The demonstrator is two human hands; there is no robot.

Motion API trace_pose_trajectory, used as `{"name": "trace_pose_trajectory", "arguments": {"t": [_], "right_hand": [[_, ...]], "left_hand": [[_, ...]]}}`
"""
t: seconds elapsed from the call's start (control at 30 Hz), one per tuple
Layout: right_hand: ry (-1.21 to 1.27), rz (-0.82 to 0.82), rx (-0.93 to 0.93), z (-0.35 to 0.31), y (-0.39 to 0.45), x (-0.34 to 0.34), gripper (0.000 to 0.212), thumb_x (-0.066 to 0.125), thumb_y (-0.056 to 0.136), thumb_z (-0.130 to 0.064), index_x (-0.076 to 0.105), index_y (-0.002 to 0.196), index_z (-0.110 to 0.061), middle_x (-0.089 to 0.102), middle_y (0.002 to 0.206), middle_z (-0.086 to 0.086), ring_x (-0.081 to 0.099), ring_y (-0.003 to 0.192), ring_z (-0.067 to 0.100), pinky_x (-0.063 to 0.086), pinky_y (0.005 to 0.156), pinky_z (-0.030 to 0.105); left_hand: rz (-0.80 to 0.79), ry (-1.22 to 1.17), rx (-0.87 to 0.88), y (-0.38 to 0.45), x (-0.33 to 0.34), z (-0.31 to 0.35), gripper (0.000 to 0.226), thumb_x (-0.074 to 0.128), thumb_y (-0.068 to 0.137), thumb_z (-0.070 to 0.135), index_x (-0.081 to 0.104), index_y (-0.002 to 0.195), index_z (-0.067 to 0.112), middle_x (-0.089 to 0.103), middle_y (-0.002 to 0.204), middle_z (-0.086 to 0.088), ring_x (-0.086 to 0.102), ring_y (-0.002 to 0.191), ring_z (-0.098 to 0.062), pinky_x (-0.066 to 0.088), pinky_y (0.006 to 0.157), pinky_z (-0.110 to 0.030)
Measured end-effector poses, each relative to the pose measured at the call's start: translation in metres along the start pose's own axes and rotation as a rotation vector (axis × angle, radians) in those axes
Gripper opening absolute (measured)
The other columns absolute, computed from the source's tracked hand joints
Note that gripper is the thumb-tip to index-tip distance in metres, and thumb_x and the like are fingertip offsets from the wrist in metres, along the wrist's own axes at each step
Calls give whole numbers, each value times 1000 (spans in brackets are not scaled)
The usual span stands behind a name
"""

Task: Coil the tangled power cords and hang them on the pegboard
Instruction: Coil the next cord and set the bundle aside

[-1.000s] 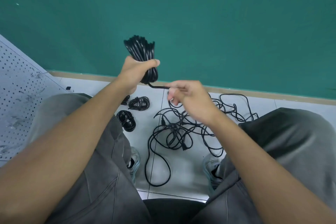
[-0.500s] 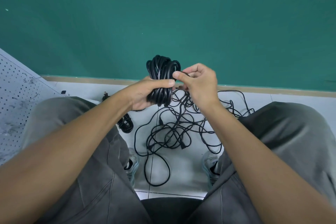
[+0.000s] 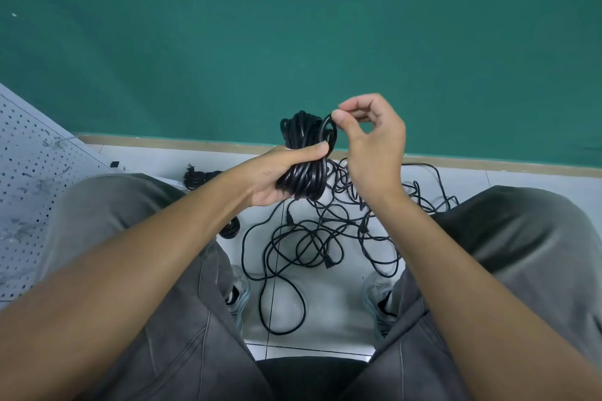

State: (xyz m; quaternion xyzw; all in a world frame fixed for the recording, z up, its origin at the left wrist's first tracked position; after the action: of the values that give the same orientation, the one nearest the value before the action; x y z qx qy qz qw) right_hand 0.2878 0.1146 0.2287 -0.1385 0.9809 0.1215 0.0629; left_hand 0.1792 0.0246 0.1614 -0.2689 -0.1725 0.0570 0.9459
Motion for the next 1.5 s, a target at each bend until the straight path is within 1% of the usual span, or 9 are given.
{"name": "trace_pose_trajectory", "arguments": {"t": [0.3, 0.43, 0.57, 0.73, 0.87, 1.0, 1.17, 1.4, 1.5], "right_hand": [[90, -21, 169, 22, 11, 1, 17, 85, 82, -17, 71, 88, -10, 74, 82, -3, 69, 76, 8, 58, 79, 26], [158, -120, 263, 44, 5, 12, 21, 61, 103, -19, 70, 89, -5, 73, 89, 15, 69, 84, 23, 61, 87, 51], [156, -360, 334, 48, -17, 40, 42, 34, 113, -30, 63, 116, 0, 64, 102, 29, 65, 88, 28, 57, 88, 44], [29, -575, 426, 52, -31, 56, 57, 12, 106, -59, 62, 123, -39, 75, 107, -9, 68, 109, 4, 46, 111, 33], [-102, -654, 378, 50, -39, 57, 70, 15, 97, -76, 59, 138, -40, 68, 131, -9, 60, 125, 8, 39, 117, 43], [-129, -683, 380, 50, -41, 56, 84, 19, 88, -88, 49, 149, -39, 56, 149, -8, 48, 140, 11, 33, 121, 48], [-139, -701, 380, 47, -45, 54, 81, 15, 94, -80, 45, 153, -34, 49, 155, -8, 40, 145, 10, 28, 123, 43], [-105, -678, 342, 36, -47, 55, 67, 7, 104, -60, 61, 133, -34, 63, 111, -24, 53, 100, -22, 35, 88, 6], [-131, -683, 305, 36, -46, 58, 83, 4, 97, -72, 58, 141, -27, 64, 133, -8, 58, 118, -4, 41, 109, 26]], "left_hand": [[33, -56, 59, 5, 5, -5, 19, 75, 81, 22, 64, 92, 10, 62, 81, -7, 61, 61, -15, 54, 57, -28], [4, -148, 75, 10, 3, -4, 48, 80, 69, 30, 66, 109, 8, 66, 83, -1, 62, 69, -14, 51, 78, -33], [38, -231, 138, 11, -8, 7, 24, 69, 79, 28, 68, 96, 11, 67, 83, 0, 62, 74, -15, 51, 82, -32], [101, -194, 168, 8, -24, 13, 15, 59, 97, 24, 63, 88, 13, 67, 78, 1, 65, 74, -15, 55, 78, -29], [116, -93, 172, 9, -31, 16, 29, 72, 85, 30, 67, 102, 7, 68, 103, -15, 69, 97, -27, 55, 99, -46], [123, 1, 148, 9, -31, 16, 38, 75, 81, 32, 65, 106, 5, 67, 102, -17, 68, 90, -27, 59, 83, -41], [127, 25, 120, 6, -26, 12, 16, 61, 99, 23, 67, 89, 12, 70, 84, -7, 68, 76, -17, 56, 67, -26], [168, -16, 162, 3, -19, 6, 19, 61, 100, 25, 68, 90, 11, 68, 73, -3, 66, 64, -14, 51, 56, -21], [262, -26, 248, 3, -23, 8, 21, 66, 96, 18, 72, 100, -1, 70, 82, -10, 68, 72, -18, 53, 59, -26]]}}
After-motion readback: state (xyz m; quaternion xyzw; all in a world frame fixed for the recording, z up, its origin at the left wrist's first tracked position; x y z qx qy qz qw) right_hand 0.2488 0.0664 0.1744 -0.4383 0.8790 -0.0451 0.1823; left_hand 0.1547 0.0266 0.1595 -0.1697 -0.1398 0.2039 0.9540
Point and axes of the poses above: each hand's wrist, its own y-axis towards the middle knuckle, its own x-axis out of the palm, z = x × y, the point moved 8 cm from there along y, towards the middle knuckle
